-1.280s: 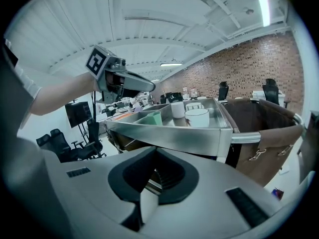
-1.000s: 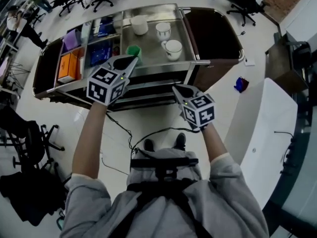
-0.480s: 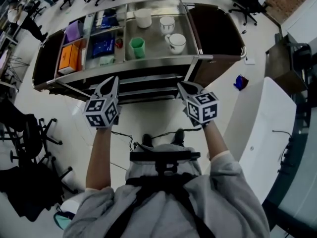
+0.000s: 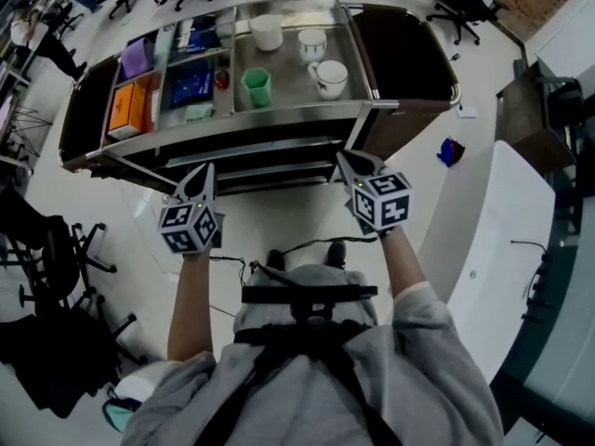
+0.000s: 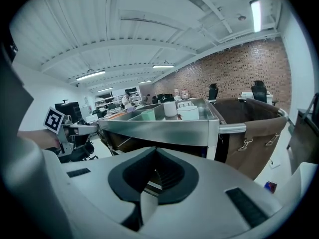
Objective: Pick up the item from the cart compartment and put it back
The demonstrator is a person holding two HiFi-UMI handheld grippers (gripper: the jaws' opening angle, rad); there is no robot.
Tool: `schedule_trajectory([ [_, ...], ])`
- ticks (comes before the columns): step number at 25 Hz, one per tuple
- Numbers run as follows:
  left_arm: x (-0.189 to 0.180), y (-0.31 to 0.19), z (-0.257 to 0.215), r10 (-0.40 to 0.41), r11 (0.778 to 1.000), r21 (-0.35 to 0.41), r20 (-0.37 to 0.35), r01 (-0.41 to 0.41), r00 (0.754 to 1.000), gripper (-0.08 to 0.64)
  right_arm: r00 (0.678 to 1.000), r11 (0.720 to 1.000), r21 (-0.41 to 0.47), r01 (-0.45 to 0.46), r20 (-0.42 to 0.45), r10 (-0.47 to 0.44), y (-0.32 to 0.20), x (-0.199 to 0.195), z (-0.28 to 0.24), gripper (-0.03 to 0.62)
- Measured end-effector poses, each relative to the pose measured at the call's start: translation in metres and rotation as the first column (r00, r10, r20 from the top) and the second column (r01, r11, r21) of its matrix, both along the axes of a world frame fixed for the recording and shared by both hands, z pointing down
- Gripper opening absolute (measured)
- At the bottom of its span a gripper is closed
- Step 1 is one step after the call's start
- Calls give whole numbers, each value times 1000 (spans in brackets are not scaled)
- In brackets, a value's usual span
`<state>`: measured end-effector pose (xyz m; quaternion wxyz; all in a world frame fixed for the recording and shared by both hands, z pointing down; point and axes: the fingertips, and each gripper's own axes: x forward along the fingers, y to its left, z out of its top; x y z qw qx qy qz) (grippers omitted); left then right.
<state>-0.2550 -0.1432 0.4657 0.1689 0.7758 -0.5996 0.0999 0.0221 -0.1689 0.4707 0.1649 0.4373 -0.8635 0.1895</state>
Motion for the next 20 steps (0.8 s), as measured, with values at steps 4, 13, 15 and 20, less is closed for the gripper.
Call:
schedule_trajectory([
  [4,1,3,6,11,1000,-13,-7,-11,1000,2,1000,1000,1,-2,-13,2,0,-1,3,8],
  [13,2,7,15,26,999,-31,-8,-26,1000,2,1000,1000,-10,1,-15,-1,1,-6,10,8],
  [15,2,7,17,30,999,-33,-7,-30,1000,2,1000,1000,-11,0,-15,0,1,-6,10,8],
  [20,4,6,17,48,998,-37,-3,-48,999,2,1000,1000,-10,-4,-18,4,-2,-7,10,8],
])
